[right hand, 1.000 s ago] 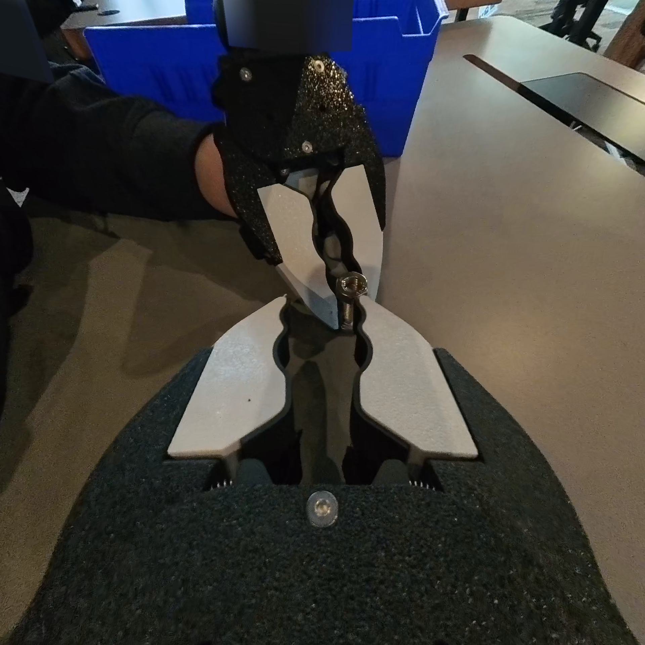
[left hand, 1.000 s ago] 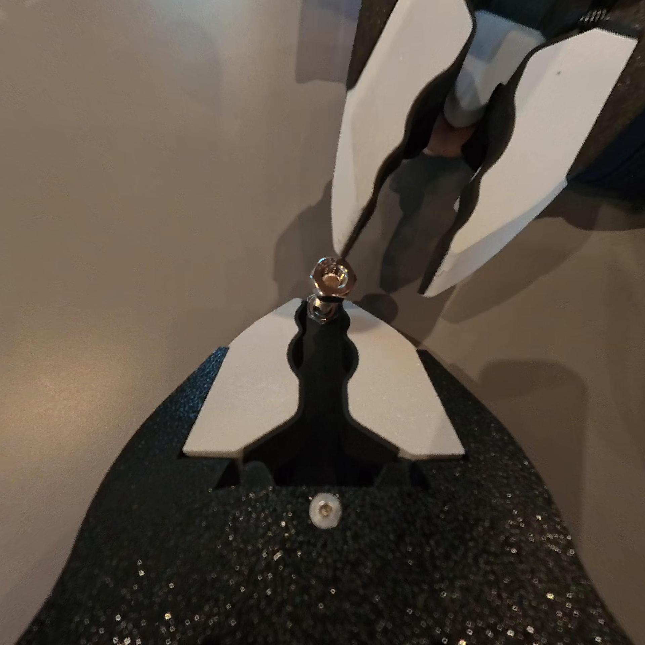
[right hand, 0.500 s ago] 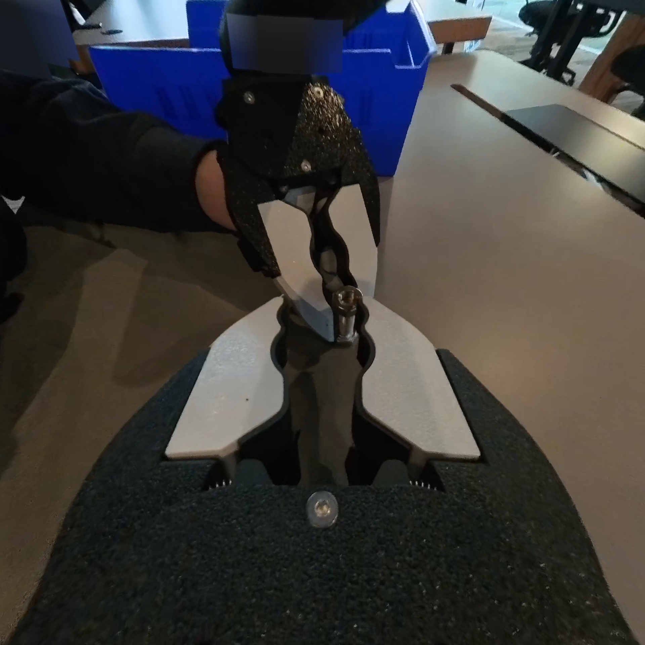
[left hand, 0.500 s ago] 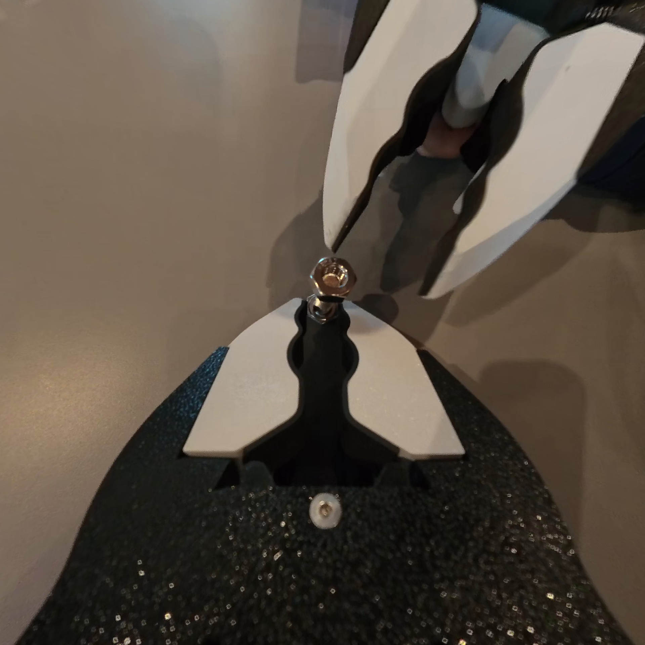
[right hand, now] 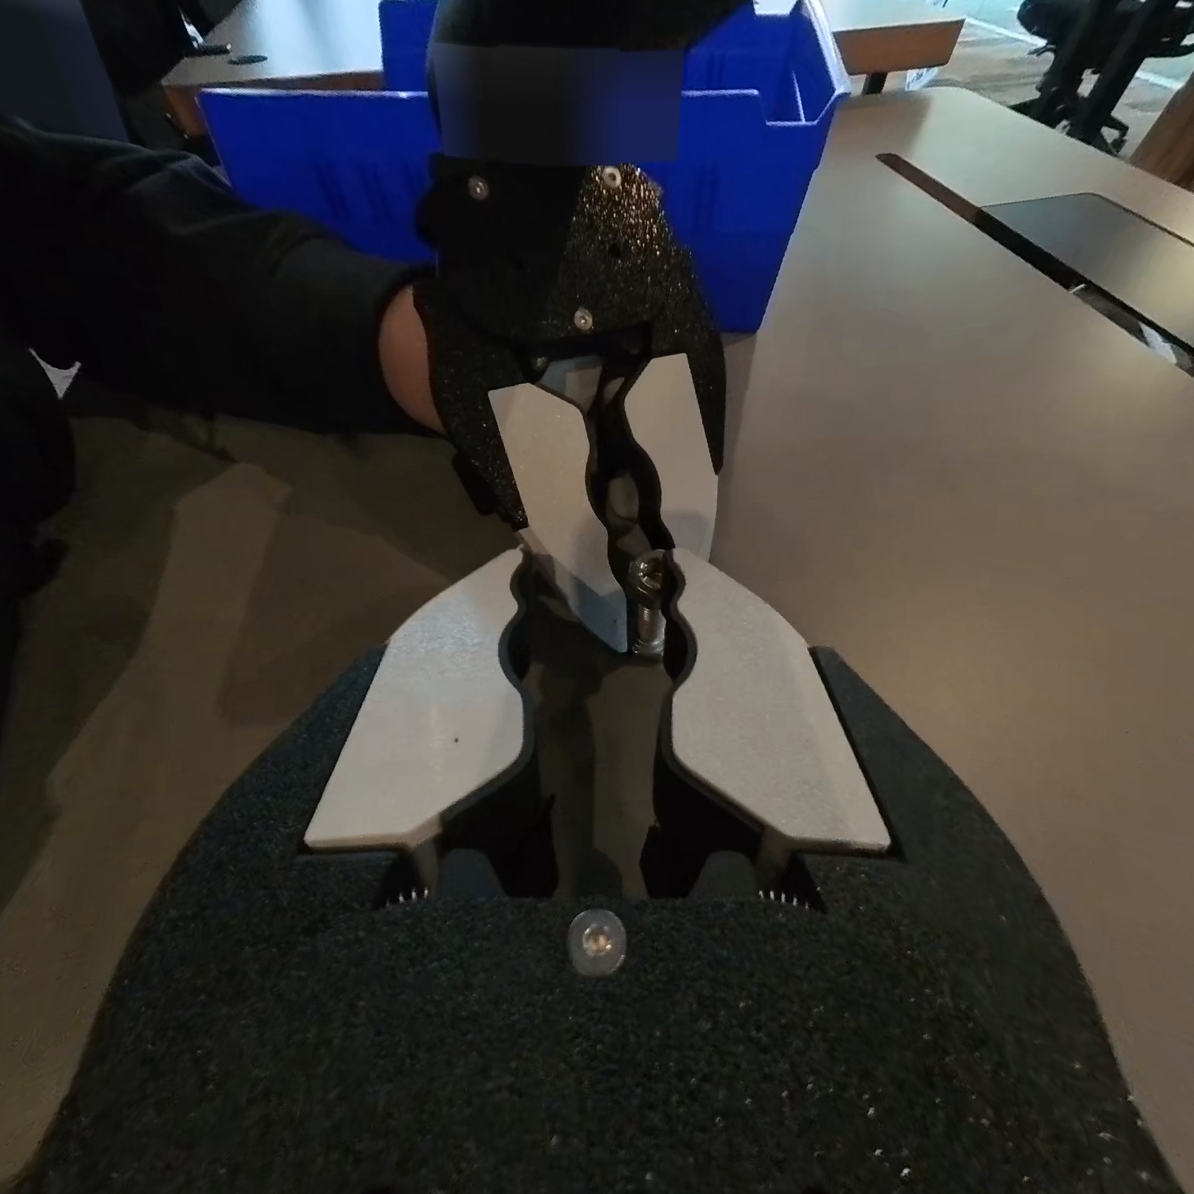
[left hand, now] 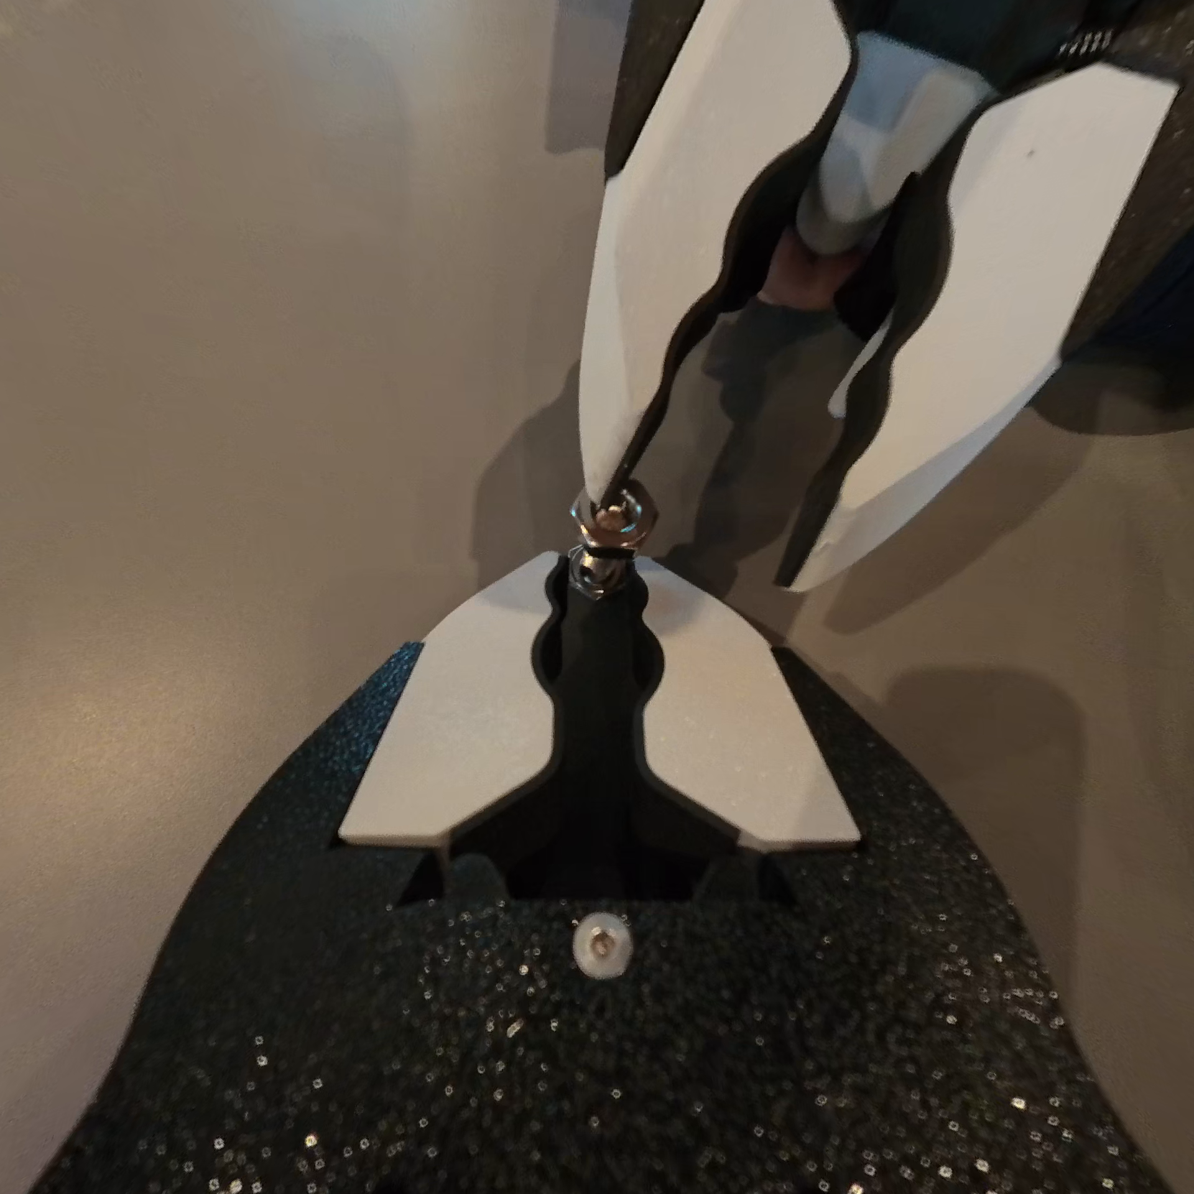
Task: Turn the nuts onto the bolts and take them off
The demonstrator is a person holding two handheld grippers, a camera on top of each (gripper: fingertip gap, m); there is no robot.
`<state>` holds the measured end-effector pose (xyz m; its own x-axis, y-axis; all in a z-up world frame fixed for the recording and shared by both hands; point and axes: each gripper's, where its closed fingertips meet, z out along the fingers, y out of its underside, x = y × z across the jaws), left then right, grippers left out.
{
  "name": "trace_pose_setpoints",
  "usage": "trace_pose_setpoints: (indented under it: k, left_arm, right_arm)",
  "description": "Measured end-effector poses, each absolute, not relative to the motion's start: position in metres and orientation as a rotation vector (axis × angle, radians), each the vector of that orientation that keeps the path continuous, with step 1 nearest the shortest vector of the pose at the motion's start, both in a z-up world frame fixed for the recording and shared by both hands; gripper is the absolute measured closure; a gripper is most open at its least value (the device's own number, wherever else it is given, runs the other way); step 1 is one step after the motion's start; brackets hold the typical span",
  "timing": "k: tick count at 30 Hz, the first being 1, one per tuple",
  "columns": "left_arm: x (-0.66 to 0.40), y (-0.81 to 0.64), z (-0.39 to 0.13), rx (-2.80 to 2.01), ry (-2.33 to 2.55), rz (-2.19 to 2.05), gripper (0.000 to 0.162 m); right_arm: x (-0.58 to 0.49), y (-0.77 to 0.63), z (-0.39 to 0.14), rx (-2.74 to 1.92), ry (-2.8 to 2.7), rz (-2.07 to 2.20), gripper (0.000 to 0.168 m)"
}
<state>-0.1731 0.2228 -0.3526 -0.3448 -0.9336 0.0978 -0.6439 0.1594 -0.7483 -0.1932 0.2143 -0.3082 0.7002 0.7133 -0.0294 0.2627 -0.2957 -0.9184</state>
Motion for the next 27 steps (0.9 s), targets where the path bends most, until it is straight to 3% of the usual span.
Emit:
trace_pose_setpoints:
  k: [27]
  left_arm:
    - [-0.173, 0.223, -0.353, -1.502, 2.055, -1.018, 0.146]
  right_arm:
    - [-0.184, 0.209, -0.314, -1.926, -0.704, 0.505, 0.135]
